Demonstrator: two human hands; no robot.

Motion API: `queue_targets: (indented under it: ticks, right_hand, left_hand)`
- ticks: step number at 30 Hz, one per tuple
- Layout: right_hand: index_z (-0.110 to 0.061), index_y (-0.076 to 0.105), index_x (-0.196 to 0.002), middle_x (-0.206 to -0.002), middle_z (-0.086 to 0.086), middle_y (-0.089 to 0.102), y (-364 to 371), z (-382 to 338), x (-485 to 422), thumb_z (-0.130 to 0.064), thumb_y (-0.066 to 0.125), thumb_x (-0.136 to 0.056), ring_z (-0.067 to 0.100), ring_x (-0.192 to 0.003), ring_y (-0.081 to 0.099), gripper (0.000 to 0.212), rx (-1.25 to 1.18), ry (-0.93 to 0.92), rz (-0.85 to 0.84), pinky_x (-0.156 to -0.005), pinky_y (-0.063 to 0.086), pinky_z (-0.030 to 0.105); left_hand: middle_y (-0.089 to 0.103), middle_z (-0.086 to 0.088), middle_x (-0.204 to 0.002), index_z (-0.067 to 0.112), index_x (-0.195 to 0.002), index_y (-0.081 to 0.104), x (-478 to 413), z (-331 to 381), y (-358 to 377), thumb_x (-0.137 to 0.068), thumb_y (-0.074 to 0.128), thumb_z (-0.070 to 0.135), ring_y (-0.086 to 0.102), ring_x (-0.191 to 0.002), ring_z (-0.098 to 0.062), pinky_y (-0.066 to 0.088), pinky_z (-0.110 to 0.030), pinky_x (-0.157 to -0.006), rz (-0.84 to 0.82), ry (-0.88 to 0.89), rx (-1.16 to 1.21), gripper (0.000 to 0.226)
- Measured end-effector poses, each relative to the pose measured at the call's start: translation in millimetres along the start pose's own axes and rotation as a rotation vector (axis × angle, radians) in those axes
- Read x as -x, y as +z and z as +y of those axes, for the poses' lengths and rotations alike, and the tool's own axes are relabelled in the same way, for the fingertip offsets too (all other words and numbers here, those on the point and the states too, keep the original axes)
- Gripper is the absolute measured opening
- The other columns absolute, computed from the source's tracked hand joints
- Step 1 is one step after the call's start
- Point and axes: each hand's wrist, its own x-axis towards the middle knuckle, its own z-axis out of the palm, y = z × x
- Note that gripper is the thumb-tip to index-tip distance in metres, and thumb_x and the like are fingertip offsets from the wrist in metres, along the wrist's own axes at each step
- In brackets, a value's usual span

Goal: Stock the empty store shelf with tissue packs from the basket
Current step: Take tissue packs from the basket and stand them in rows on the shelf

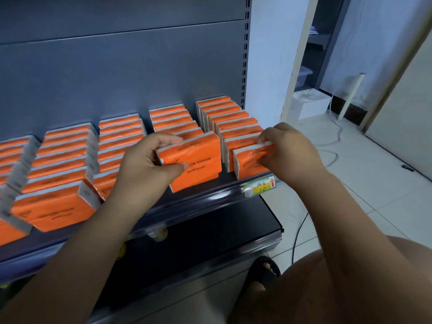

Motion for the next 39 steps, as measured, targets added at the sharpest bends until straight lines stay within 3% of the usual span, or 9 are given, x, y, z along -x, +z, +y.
queue_targets:
  ticks: [6, 14, 19, 24, 26, 29, 32, 36, 39]
  right_hand:
    - [-0.017, 0.073, -0.116, -0.111, 0.01, 0.055, 2.9, -5.0, 0.9, -0.007, 0.078, -0.076, 0.034, -0.108, 0.054, 0.041, 0.049, 0.001, 0.042, -0.078, 0.052, 0.039]
    - [-0.017, 0.062, -0.134, -0.12, 0.009, 0.053, 2.0, -15.3, -1.8, -0.01, 0.074, -0.084, 0.033, -0.099, 0.063, 0.052, 0.035, 0.061, -0.029, -0.075, 0.045, 0.032]
    - [-0.017, 0.055, -0.135, -0.129, 0.006, 0.049, 6.8, -20.3, 0.2, -0.013, 0.068, -0.085, 0.032, -0.098, 0.065, 0.051, 0.045, 0.151, -0.036, -0.071, 0.047, 0.035]
    - [-0.013, 0.052, -0.131, -0.13, 0.007, 0.051, 11.6, -21.4, 2.4, -0.015, 0.066, -0.084, 0.033, -0.101, 0.065, 0.049, 0.038, 0.172, -0.129, -0.084, 0.057, 0.043]
    - [-0.016, 0.045, -0.138, -0.134, 0.006, 0.05, 13.4, -21.2, 3.3, -0.019, 0.068, -0.086, 0.031, -0.11, 0.063, 0.057, 0.022, 0.169, -0.165, -0.088, 0.056, 0.044]
    - [-0.016, 0.017, -0.161, -0.158, 0.005, 0.034, 13.2, -18.6, 5.2, -0.026, 0.073, -0.088, 0.03, -0.138, 0.048, 0.092, 0.023, 0.178, -0.232, -0.104, 0.049, 0.048]
    - [-0.015, -0.002, -0.164, -0.172, 0.002, 0.005, 13.5, -17.6, 6.7, -0.033, 0.074, -0.088, 0.029, -0.154, 0.025, 0.109, 0.024, 0.192, -0.28, -0.117, 0.037, 0.049]
    - [-0.016, -0.006, -0.164, -0.173, 0.006, -0.007, 13.6, -16.6, 8.3, -0.056, 0.072, -0.086, 0.031, -0.16, -0.002, 0.117, 0.152, 0.175, -0.288, -0.126, 0.017, 0.054]
    - [-0.021, 0.013, -0.163, -0.173, 0.006, 0.006, 2.8, -28.9, 14.1, -0.078, 0.056, -0.082, 0.029, -0.16, -0.004, 0.108, 0.185, 0.043, -0.141, -0.126, 0.011, 0.052]
  left_hand:
    - [0.076, 0.011, -0.111, 0.034, -0.11, 0.072, 8.5, -4.5, -2.0, -0.08, 0.085, 0.0, 0.073, -0.101, -0.007, 0.062, -0.035, -0.087, 0.008, -0.05, -0.021, 0.047]
    - [0.071, 0.02, -0.111, 0.041, -0.11, 0.071, 13.8, -1.1, -1.9, -0.083, 0.084, 0.005, 0.069, -0.098, 0.005, 0.057, -0.012, -0.075, 0.003, -0.049, -0.058, 0.047]
    - [0.073, 0.015, -0.114, 0.043, -0.108, 0.069, 13.8, -5.5, -1.3, -0.084, 0.084, 0.006, 0.07, -0.099, 0.001, 0.058, -0.015, -0.071, 0.008, -0.071, -0.029, 0.047]
    - [0.07, 0.019, -0.112, 0.045, -0.11, 0.067, 16.2, -8.2, 0.1, -0.086, 0.083, 0.009, 0.067, -0.097, 0.008, 0.056, -0.012, -0.069, 0.019, -0.075, -0.069, 0.046]
    - [0.067, 0.022, -0.113, 0.044, -0.112, 0.067, 16.9, -9.0, 0.6, -0.087, 0.082, 0.01, 0.064, -0.098, 0.011, 0.057, -0.013, -0.072, 0.03, -0.06, -0.115, 0.045]
    - [0.063, 0.023, -0.119, 0.045, -0.115, 0.065, 16.8, -10.2, 0.9, -0.086, 0.082, 0.011, 0.06, -0.106, 0.009, 0.056, -0.023, -0.086, 0.049, -0.024, -0.193, 0.048]
    - [0.062, 0.021, -0.121, 0.044, -0.116, 0.065, 17.4, -11.7, 1.3, -0.086, 0.082, 0.01, 0.06, -0.113, 0.001, 0.056, -0.029, -0.093, 0.044, 0.003, -0.241, 0.049]
    - [0.061, 0.021, -0.12, 0.043, -0.117, 0.064, 17.9, -14.0, 3.3, -0.086, 0.082, 0.01, 0.058, -0.112, 0.004, 0.054, -0.025, -0.093, 0.05, 0.029, -0.28, 0.048]
    - [0.06, 0.016, -0.122, 0.04, -0.12, 0.065, 17.6, -17.3, 5.2, -0.087, 0.082, 0.01, 0.056, -0.108, 0.007, 0.048, -0.015, -0.091, 0.074, 0.062, -0.323, 0.047]
